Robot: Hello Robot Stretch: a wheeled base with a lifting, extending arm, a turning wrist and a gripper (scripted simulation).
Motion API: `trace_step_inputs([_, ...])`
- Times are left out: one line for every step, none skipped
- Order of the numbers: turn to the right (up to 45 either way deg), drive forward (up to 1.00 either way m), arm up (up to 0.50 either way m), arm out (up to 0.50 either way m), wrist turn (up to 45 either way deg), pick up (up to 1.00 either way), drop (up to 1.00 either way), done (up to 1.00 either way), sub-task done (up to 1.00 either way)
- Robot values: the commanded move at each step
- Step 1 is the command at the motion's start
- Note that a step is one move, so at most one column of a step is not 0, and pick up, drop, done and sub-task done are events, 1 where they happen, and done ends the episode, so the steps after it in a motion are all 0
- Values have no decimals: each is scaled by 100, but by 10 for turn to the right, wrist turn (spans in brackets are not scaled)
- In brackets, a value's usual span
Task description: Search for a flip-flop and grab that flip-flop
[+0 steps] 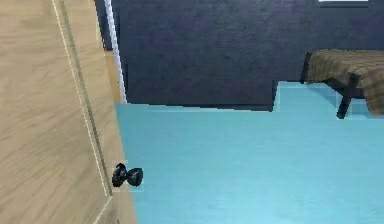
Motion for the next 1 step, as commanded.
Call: trace_step_inputs([450,0,0,0,0,0,0,0,0])
